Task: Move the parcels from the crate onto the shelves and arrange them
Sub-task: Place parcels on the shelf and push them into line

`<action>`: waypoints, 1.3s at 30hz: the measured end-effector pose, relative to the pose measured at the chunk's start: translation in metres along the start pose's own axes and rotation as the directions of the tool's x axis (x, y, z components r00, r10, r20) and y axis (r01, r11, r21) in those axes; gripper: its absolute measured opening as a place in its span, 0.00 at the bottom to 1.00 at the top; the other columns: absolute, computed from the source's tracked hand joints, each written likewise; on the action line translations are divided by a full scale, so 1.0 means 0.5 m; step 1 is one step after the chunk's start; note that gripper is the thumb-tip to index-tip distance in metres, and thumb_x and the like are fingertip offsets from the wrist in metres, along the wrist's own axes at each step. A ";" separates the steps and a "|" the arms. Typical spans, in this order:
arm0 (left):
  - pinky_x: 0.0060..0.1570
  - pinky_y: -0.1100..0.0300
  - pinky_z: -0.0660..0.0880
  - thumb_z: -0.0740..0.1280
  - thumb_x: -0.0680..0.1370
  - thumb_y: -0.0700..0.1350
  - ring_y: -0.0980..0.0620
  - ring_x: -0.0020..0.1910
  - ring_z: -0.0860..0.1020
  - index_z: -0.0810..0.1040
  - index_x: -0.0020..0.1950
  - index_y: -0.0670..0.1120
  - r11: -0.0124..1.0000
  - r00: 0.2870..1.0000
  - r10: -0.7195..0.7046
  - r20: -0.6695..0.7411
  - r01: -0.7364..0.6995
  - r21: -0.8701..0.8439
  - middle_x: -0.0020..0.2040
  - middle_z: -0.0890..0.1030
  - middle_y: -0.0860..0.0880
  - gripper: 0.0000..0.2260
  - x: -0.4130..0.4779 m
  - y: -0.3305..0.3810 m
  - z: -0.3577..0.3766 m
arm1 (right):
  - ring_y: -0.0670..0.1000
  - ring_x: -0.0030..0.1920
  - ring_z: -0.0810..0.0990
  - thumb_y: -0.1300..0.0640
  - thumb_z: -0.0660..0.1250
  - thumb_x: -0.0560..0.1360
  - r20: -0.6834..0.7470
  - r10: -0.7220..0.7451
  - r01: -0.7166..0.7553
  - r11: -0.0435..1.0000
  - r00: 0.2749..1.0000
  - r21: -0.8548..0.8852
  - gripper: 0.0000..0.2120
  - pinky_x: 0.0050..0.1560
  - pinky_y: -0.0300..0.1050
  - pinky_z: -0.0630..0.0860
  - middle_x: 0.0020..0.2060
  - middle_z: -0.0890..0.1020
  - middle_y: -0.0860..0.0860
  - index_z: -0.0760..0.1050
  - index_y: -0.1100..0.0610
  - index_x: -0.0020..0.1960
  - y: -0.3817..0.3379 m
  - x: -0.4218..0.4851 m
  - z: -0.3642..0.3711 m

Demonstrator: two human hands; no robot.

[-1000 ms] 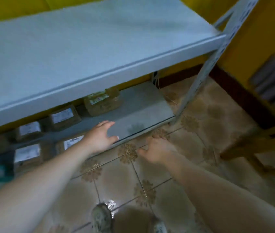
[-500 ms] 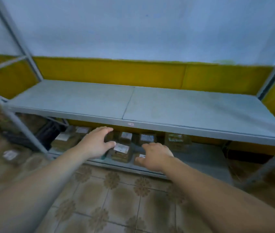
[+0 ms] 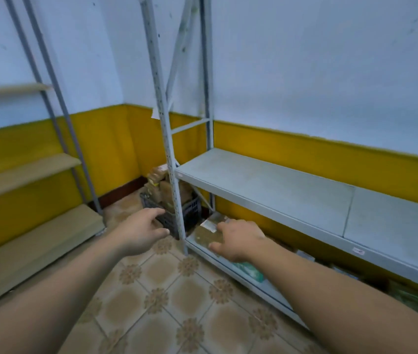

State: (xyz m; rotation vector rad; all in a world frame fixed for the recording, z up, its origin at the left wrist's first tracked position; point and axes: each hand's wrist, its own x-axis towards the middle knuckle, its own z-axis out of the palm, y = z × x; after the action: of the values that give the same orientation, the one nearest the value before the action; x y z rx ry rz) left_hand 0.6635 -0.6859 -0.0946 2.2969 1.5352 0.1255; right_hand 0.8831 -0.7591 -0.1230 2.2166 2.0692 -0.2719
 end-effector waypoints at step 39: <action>0.62 0.61 0.68 0.64 0.80 0.55 0.48 0.71 0.68 0.60 0.77 0.50 0.913 0.922 -0.308 0.234 0.355 -0.199 0.76 0.63 0.47 0.28 1.014 -0.915 -0.222 | 0.57 0.66 0.74 0.38 0.57 0.81 0.311 -0.065 0.004 0.981 0.948 0.192 0.29 0.63 0.52 0.73 0.68 0.74 0.55 0.65 0.55 0.75 -0.508 1.329 -0.036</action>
State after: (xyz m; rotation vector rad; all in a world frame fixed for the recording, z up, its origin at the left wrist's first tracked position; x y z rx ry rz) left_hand 0.4368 -0.0445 -0.2201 1.7772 1.6796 -0.0110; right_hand 0.6729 -0.0867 -0.2225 2.0651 1.9772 -0.8030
